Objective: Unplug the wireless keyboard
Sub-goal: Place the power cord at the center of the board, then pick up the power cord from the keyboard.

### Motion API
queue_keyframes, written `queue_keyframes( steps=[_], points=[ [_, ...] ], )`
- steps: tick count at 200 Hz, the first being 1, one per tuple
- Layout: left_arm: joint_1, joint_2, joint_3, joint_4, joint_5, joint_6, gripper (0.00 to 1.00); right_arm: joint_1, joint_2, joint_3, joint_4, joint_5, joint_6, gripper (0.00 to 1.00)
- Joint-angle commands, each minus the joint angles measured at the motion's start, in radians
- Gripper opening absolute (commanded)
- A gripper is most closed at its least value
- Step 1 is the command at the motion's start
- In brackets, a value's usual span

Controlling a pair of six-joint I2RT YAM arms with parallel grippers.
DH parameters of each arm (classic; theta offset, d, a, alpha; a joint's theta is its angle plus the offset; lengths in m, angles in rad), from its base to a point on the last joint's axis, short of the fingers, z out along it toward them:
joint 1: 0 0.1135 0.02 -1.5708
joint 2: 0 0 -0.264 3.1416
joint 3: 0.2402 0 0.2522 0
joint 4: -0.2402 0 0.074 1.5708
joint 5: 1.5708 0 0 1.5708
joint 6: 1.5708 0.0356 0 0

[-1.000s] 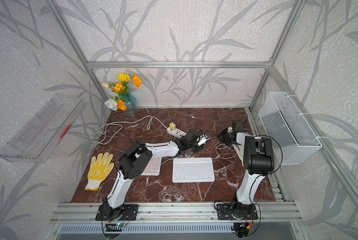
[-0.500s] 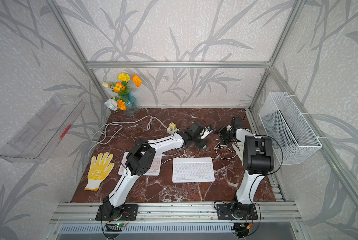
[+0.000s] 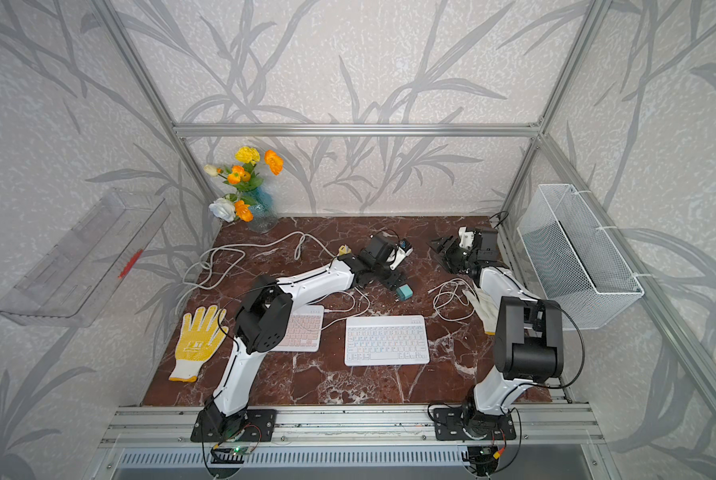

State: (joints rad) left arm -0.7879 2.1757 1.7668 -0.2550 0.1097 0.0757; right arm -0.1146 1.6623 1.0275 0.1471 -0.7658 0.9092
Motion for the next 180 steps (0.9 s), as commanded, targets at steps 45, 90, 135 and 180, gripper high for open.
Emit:
queue_keyframes(
  steps=[45, 90, 135, 180],
  points=[
    [0.004, -0.262, -0.062, -0.083, -0.045, -0.103, 0.78, 0.109, -0.256, 0.1, -0.299, 0.186, -0.398, 0.8],
    [0.041, -0.46, -0.245, -0.109, -0.142, -0.222, 0.85, 0.221, -0.362, 0.051, -0.305, 0.349, -0.488, 0.99],
    [0.084, -0.67, -0.467, -0.102, -0.248, -0.35, 0.85, 0.394, -0.285, 0.213, -0.607, 0.479, -0.725, 0.99],
    [0.15, -0.912, -0.702, -0.104, -0.275, -0.507, 0.88, 0.404, -0.382, 0.038, -0.391, 0.188, -0.485, 0.99]
  ],
)
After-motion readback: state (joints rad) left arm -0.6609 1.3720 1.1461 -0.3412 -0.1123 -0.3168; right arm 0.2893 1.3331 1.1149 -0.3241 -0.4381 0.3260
